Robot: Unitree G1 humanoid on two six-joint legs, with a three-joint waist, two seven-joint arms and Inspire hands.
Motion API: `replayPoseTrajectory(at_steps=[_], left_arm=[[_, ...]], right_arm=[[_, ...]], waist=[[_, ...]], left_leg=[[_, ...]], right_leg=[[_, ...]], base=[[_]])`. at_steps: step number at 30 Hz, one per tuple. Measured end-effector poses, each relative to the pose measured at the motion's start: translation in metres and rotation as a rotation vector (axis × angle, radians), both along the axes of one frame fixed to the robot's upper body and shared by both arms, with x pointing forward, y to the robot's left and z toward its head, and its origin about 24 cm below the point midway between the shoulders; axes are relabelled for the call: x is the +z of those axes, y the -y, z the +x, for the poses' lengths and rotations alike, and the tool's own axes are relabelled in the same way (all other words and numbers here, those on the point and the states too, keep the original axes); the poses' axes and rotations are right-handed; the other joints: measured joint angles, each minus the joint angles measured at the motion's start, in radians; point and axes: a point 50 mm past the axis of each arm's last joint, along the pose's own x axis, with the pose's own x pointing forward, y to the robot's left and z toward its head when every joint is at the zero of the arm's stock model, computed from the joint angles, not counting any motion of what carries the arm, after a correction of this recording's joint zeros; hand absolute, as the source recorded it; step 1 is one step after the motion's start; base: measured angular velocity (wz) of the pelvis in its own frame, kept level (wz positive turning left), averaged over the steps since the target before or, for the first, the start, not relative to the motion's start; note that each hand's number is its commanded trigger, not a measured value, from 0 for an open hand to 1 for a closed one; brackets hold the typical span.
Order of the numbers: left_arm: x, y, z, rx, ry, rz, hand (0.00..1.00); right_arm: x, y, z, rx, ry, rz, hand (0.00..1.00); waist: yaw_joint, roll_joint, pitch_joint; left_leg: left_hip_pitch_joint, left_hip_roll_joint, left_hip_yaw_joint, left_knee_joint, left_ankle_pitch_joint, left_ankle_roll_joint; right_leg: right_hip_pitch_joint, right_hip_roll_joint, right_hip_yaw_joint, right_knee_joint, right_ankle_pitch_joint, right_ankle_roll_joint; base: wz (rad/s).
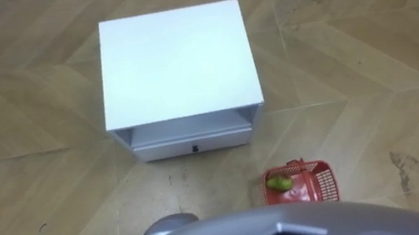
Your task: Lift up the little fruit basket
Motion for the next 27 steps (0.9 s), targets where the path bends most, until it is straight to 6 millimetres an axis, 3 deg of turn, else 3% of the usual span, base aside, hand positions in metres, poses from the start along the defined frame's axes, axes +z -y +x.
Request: replayPoseTrajectory(at_steps=[8,13,16,20,22,23,24,25,26,27], left_arm=[[0.000,0.001,0.001,0.001,0.003,-0.003,0.00],[0.000,0.001,0.010,-0.005,0.022,-0.009,0.00],[0.000,-0.001,0.022,-0.012,0.047,-0.006,0.00],[0.002,-0.006,0.032,-0.018,0.072,0.005,0.00],[0.004,-0.012,0.036,0.006,0.099,0.017,0.00],[0.004,-0.014,0.037,0.003,0.105,0.022,0.00],[0.005,-0.018,0.038,0.002,0.114,0.030,0.00],[0.005,-0.020,0.033,0.026,0.111,0.036,0.00],[0.006,-0.022,0.029,0.036,0.106,0.040,0.00],[0.006,-0.023,0.022,0.045,0.095,0.045,0.00]], right_arm=[[0.000,0.000,-0.005,-0.018,0.005,-0.015,0.00],[0.000,0.001,-0.005,-0.051,0.014,-0.021,0.00],[0.001,0.005,0.002,-0.093,0.048,-0.043,0.00],[0.003,0.011,0.015,-0.108,0.094,-0.070,0.00],[0.005,0.013,0.024,-0.100,0.133,-0.083,0.00],[0.005,0.013,0.028,-0.098,0.145,-0.083,0.00],[0.006,0.013,0.032,-0.106,0.162,-0.084,0.00],[0.005,0.013,0.026,-0.119,0.150,-0.089,0.00],[0.005,0.014,0.025,-0.121,0.148,-0.091,0.00],[0.005,0.014,0.027,-0.119,0.158,-0.096,0.00]], waist=[[0.000,0.008,0.0041],[-0.006,0.014,-0.0039],[-0.006,0.022,-0.0025],[-0.003,0.018,-0.0003],[-0.002,0.021,-0.0026],[-0.003,0.024,-0.0029],[-0.009,0.013,0.0035],[-0.005,0.007,0.0017],[0.002,-0.005,-0.0009],[0.016,-0.019,-0.0049]], left_leg=[[-0.003,0.002,0.001,-0.007,0.000,0.000],[-0.037,0.007,0.007,0.019,-0.002,0.006],[-0.080,0.007,0.028,0.061,-0.006,0.017],[-0.129,0.001,0.073,0.089,-0.001,0.027],[-0.169,0.004,0.109,0.085,0.003,0.050],[-0.182,0.008,0.121,0.087,0.001,0.061],[-0.197,0.006,0.137,0.094,-0.003,0.070],[-0.199,-0.001,0.142,0.099,-0.003,0.075],[-0.199,-0.003,0.150,0.099,-0.002,0.076],[-0.209,-0.003,0.166,0.105,-0.002,0.077]], right_leg=[[-0.008,0.000,0.000,0.018,0.000,0.000],[-0.072,-0.009,0.001,0.094,-0.002,-0.002],[-0.149,-0.027,0.006,0.194,-0.012,-0.005],[-0.214,-0.049,0.028,0.238,-0.012,-0.005],[-0.257,-0.059,0.036,0.256,-0.007,0.003],[-0.274,-0.067,0.035,0.281,-0.012,0.006],[-0.311,-0.096,0.016,0.406,-0.026,0.011],[-0.313,-0.126,0.008,0.542,-0.027,0.007],[-0.308,-0.137,0.016,0.598,-0.028,0.005],[-0.291,-0.151,0.044,0.684,-0.026,0.006]], base=[[0.00],[-0.01],[-0.03],[-0.22],[-0.31],[-0.17],[-0.05],[-0.08],[-0.31],[-0.35]])
